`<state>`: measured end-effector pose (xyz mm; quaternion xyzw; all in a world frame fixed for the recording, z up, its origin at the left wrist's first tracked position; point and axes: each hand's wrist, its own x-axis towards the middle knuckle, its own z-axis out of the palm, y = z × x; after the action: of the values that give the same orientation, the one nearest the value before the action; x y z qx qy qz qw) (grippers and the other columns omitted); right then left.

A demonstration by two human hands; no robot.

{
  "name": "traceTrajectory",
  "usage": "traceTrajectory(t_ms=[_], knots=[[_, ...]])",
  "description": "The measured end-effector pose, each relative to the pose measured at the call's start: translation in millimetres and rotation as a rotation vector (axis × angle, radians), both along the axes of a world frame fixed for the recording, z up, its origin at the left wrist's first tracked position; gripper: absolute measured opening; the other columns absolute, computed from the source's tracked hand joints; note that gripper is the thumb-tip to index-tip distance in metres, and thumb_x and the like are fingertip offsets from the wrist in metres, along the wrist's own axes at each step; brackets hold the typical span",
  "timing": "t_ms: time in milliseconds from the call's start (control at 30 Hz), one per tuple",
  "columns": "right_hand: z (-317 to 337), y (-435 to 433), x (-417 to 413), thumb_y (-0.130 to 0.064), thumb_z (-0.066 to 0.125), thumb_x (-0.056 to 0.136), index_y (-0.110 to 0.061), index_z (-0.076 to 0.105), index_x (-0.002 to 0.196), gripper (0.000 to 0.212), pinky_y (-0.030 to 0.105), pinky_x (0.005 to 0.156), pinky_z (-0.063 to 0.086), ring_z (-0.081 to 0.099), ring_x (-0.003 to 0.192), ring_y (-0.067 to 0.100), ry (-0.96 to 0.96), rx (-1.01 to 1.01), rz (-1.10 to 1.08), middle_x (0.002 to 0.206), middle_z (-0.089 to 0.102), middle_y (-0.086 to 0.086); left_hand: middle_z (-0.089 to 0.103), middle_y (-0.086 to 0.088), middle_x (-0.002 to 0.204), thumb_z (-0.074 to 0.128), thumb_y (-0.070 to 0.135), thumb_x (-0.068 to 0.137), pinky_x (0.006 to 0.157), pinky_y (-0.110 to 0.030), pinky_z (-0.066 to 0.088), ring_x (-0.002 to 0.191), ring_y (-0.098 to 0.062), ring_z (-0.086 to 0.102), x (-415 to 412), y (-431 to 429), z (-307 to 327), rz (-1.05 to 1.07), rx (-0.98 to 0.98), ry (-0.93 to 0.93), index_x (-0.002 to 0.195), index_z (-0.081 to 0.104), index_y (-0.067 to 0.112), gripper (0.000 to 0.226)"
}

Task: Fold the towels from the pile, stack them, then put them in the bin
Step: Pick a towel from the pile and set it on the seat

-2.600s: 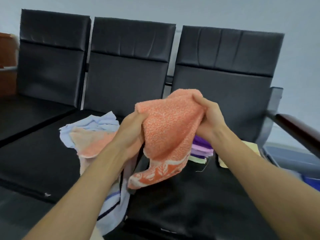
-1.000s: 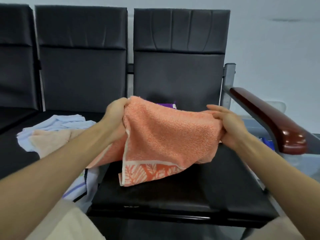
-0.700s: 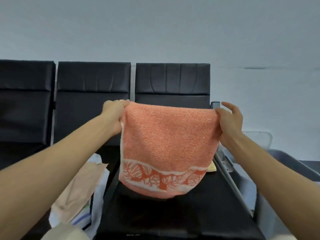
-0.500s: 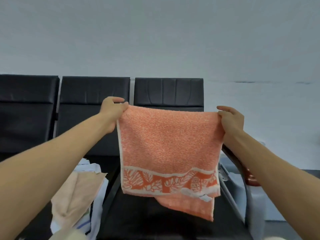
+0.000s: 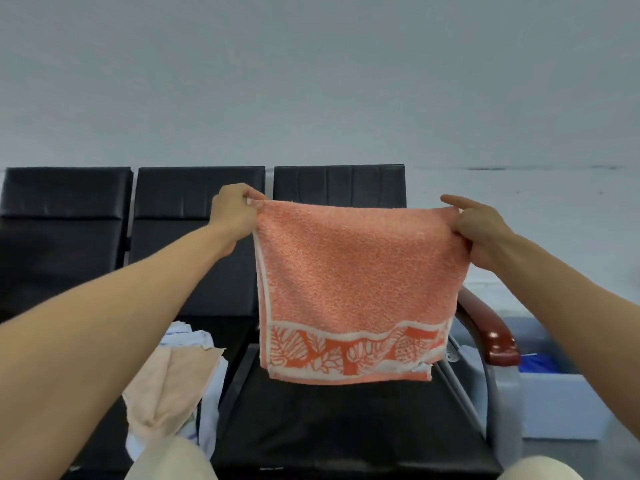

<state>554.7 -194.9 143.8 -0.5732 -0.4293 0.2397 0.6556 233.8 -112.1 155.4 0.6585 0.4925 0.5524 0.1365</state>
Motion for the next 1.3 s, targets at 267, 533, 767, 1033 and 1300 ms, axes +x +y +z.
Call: traceTrajectory(t_ms=[267, 533, 767, 1033, 1300], knots=[[-5, -3, 8, -0.006, 0.071, 0.082, -0.017, 0.074, 0.102, 0.022, 0.029, 0.086, 0.052, 0.062, 0.099, 0.015, 0.115, 0.107, -0.106, 0.103, 0.070, 0.000, 0.051, -0.010, 0.139, 0.054, -0.007, 0.089, 0.109, -0.036, 0.038, 0.130, -0.024, 0.046, -6, 6, -5, -0.068, -0.142, -0.005, 0.126, 0.062, 0.011, 0.042], [-13, 1, 8, 0.001, 0.061, 0.088, -0.016, 0.070, 0.115, 0.033, 0.026, 0.102, 0.042, 0.053, 0.117, 0.013, -0.197, 0.104, -0.180, 0.125, 0.063, 0.001, 0.065, -0.010, 0.121, 0.071, 0.008, 0.086, 0.098, -0.035, 0.045, 0.116, -0.023, 0.058, -15, 4, -9, 0.028, -0.081, -0.002, 0.110, 0.071, 0.009, 0.024], [-15, -5, 9, -0.007, 0.074, 0.082, -0.007, 0.075, 0.101, 0.019, 0.031, 0.095, 0.050, 0.064, 0.101, 0.023, -0.498, 0.094, -0.336, 0.103, 0.071, 0.011, 0.068, -0.009, 0.106, 0.076, 0.013, 0.081, 0.097, -0.038, 0.049, 0.103, -0.023, 0.062, -22, 0, -13, 0.059, -0.033, 0.094, 0.101, 0.073, 0.009, 0.020], [-28, 9, 14, -0.015, 0.053, 0.098, -0.007, 0.071, 0.102, 0.020, 0.036, 0.085, 0.048, 0.062, 0.100, 0.029, -0.628, 0.027, -0.430, 0.106, 0.068, 0.013, 0.065, -0.011, 0.108, 0.069, 0.014, 0.088, 0.093, -0.042, 0.050, 0.099, -0.026, 0.061, -17, 3, -23, 0.036, -0.049, 0.136, 0.102, 0.068, 0.007, 0.015], [-30, 11, 17, -0.010, 0.061, 0.093, -0.005, 0.068, 0.088, 0.010, 0.043, 0.081, 0.058, 0.068, 0.079, 0.029, -0.259, -0.074, -0.254, 0.097, 0.067, 0.016, 0.066, -0.009, 0.103, 0.071, 0.012, 0.086, 0.090, -0.048, 0.054, 0.096, -0.026, 0.063, -17, 7, -27, 0.022, -0.053, 0.164, 0.093, 0.068, 0.013, 0.008]])
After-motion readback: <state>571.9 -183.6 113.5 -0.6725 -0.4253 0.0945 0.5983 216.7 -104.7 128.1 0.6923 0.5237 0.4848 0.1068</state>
